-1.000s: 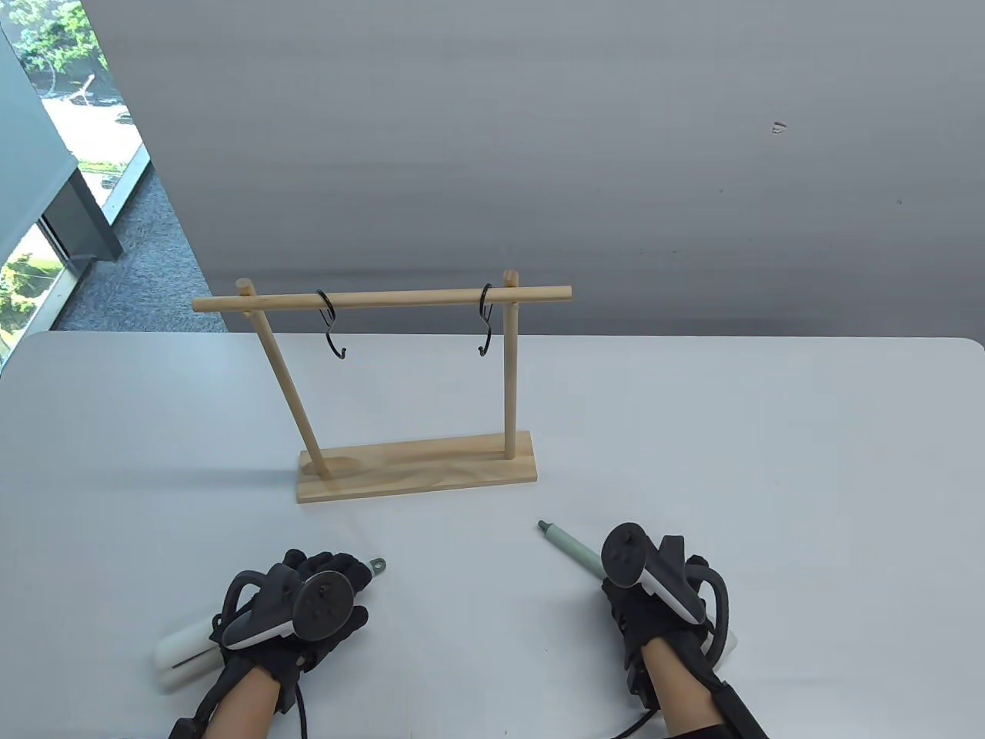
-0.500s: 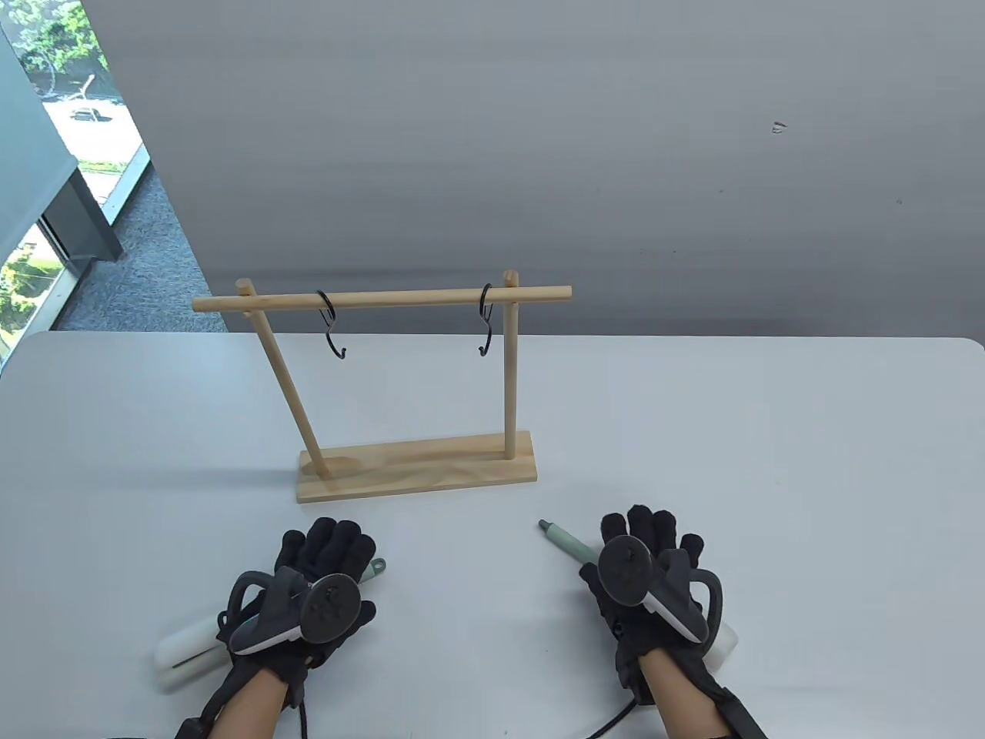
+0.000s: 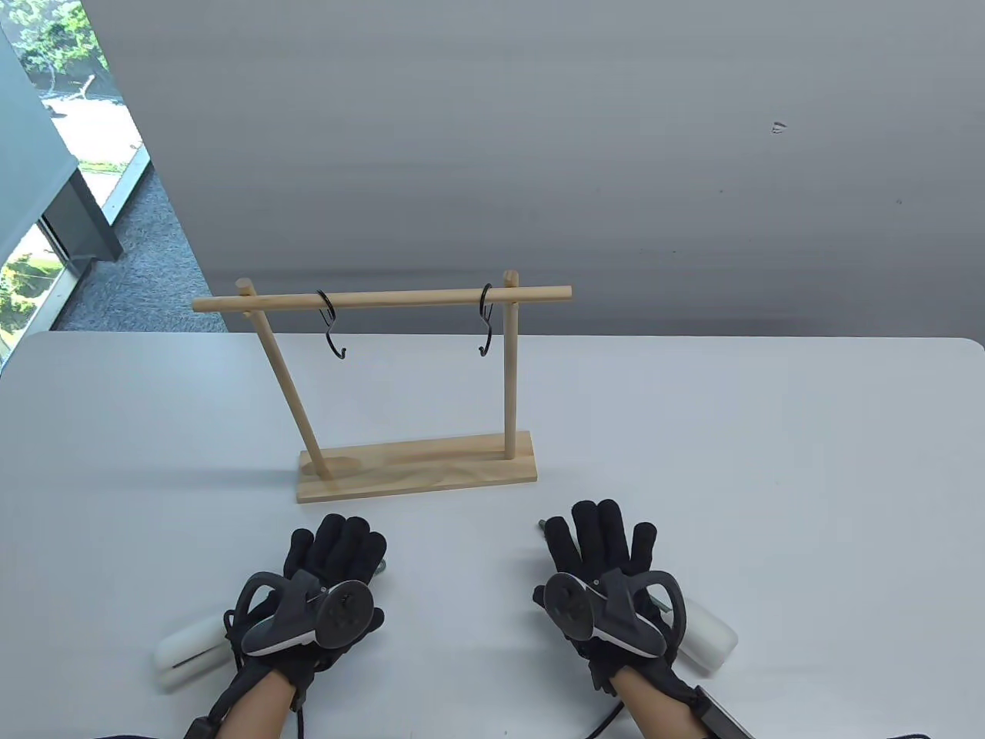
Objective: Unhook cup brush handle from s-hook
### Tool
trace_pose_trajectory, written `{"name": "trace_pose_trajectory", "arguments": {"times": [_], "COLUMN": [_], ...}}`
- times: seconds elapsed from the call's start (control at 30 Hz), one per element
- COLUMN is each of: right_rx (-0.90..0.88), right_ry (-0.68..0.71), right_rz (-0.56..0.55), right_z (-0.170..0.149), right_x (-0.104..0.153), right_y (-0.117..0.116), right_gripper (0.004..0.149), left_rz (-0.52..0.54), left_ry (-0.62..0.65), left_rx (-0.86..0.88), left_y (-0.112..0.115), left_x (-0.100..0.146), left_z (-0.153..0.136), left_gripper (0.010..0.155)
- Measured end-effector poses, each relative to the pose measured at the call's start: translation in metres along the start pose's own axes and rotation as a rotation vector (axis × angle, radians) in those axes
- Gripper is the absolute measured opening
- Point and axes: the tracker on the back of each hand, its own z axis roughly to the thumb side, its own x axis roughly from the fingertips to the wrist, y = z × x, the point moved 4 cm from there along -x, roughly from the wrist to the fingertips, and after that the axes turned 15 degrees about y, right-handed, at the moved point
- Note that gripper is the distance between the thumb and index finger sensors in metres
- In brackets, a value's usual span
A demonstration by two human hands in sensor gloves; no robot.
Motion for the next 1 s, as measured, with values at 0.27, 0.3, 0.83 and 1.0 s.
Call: {"name": "trace_pose_trajectory", "arguments": {"times": [0.27,0.3,0.83,1.0], "right_rx": [-0.027,-0.038,-0.046,-0.052], "right_ry": [-0.012,-0.016,-0.015,-0.019], "right_rz": [0.008,0.002,0.014,0.017], "right_z": [-0.0039,-0.0052,-0.0067,-0.0074], "right_x": [-0.0011,-0.0011,-0.0005,-0.0003], "right_y": [-0.0004,0.0008,0.0005,0.0002], "right_gripper": [0.083,0.083,0.083,0.082], "left_rz": [-0.016,-0.018,-0.04,-0.046], "left_ry": [0.004,0.005,-0.004,-0.003], "left_rx": [-0.006,-0.006,0.007,0.009], "left_y": [0.0018,0.002,0.0035,0.0042], "left_x": [0.0006,0.0008,0.0027,0.0028], "left_z": [0.0013,0.0015,0.0002,-0.0002], "left_gripper": [0.087,0.087,0.087,0.086]}}
